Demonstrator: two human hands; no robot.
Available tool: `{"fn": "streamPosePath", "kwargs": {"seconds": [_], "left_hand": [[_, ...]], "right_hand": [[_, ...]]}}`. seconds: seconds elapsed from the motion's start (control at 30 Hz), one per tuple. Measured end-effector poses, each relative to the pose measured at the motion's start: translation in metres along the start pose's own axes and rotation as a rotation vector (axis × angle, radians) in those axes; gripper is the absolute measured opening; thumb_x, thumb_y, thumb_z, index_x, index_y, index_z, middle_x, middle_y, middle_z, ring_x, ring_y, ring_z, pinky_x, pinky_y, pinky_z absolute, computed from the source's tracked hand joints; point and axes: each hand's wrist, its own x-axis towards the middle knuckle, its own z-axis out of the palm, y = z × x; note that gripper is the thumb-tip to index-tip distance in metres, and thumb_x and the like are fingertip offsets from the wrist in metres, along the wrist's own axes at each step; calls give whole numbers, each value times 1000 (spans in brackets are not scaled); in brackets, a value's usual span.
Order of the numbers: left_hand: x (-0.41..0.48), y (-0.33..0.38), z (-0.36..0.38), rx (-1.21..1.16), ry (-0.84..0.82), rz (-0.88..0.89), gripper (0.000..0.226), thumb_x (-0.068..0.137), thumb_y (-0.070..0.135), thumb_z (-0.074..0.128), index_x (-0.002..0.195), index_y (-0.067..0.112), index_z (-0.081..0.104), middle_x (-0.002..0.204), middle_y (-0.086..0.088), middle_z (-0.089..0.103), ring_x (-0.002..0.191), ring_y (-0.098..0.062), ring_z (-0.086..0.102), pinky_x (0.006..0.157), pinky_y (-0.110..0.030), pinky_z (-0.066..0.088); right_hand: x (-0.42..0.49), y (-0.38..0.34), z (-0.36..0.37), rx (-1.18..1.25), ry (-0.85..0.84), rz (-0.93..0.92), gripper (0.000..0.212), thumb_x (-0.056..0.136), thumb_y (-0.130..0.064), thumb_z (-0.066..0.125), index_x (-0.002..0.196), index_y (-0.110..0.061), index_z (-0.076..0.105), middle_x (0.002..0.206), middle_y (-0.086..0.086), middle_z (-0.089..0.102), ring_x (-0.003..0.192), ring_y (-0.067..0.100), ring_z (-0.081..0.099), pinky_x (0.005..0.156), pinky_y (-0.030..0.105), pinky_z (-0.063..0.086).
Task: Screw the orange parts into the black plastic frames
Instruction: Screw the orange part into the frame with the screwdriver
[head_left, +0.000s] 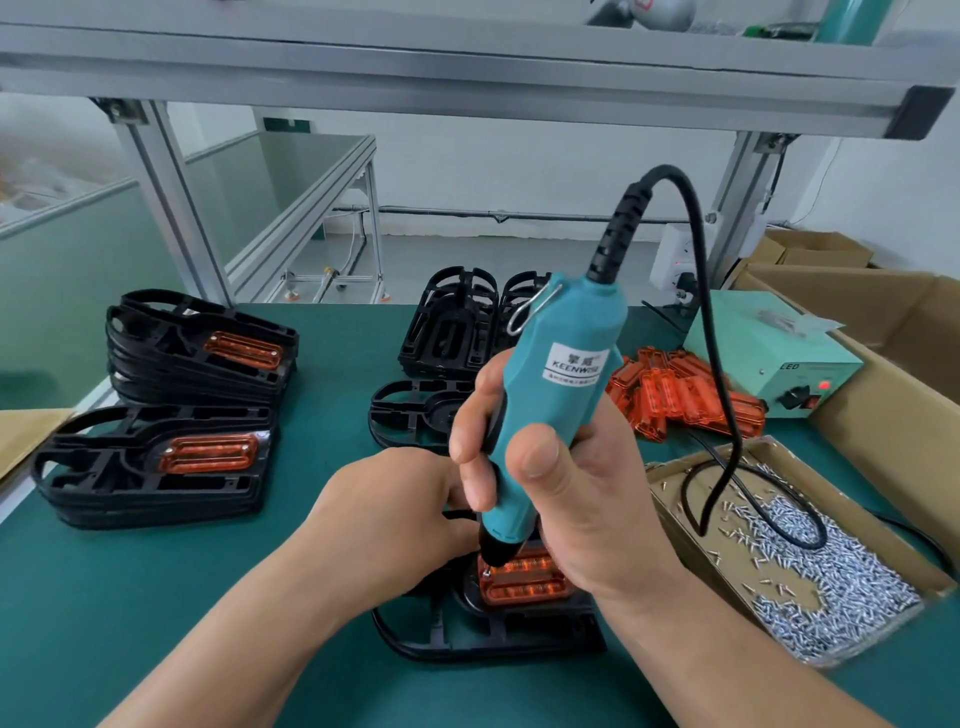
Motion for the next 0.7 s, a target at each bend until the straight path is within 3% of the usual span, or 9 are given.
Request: {"fn": "streamPosePath", "kwargs": {"seconds": [0.07,0.17,0.3,0.4,0.47,0.53,0.6,0.67,0.7], "left_hand": [[0,0,-1,-4,2,-4,18,74,62,56,82,48,48,83,45,53,56,-2,55,47,-24,35],[0,-2,0,-8,17,-7,21,75,64,60,78,46,50,72,25,61,57,-1,54,49,-24,36],[-3,2,-3,-15,-11,14,11,77,60,56,81,52,50,84,49,49,52,-4,53,46,-22,33],[-4,3,-3,0,-14,14,10,77,58,53,80,50,49,85,50,48,50,-4,50,45,-23,31],[-3,3,-4,16,-18,5,11,75,59,45,78,49,47,76,29,58,49,-5,47,44,-24,29],[-3,6,-6,36,-30,6,29,68,63,29,75,39,44,66,7,54,51,-7,42,46,-26,31],[-6,10,-10,5,-44,-2,30,72,59,31,75,30,39,75,4,53,61,-10,44,54,-31,43],[-9,12,-14,-85,-41,-25,24,82,50,38,85,28,47,89,3,58,77,-18,55,75,-41,56],[-10,12,-15,-98,-48,-26,32,81,47,37,96,23,53,96,0,62,86,-22,60,84,-44,57]], "right_hand": [[1,-1,-1,6,18,-9,54,91,-53,76,119,-11,58,86,29,60,63,24,58,67,32,50],[1,-1,-2,-8,30,-17,47,93,-47,77,119,-13,60,86,32,59,62,23,58,68,32,52],[-1,-1,-1,-53,16,-20,49,94,-46,76,122,-11,57,88,26,61,62,25,56,66,34,50],[-1,-1,1,-63,4,-20,52,94,-47,76,120,-7,55,86,27,59,61,28,54,64,35,48],[-1,-1,2,-81,-1,-18,53,93,-48,77,119,-7,55,84,27,59,61,27,55,65,35,48],[-1,-2,4,-94,-14,-19,50,93,-46,77,120,-10,56,84,25,60,62,25,56,67,36,48],[-1,-4,8,-81,-27,-6,48,93,-43,78,121,-10,57,85,22,63,64,21,57,69,35,49],[-2,-6,11,-68,-46,9,50,93,-41,79,122,-7,56,87,12,66,65,18,58,69,31,50],[-1,-7,13,-68,-53,10,50,93,-40,79,122,-7,56,88,8,67,64,17,58,69,29,50]]}}
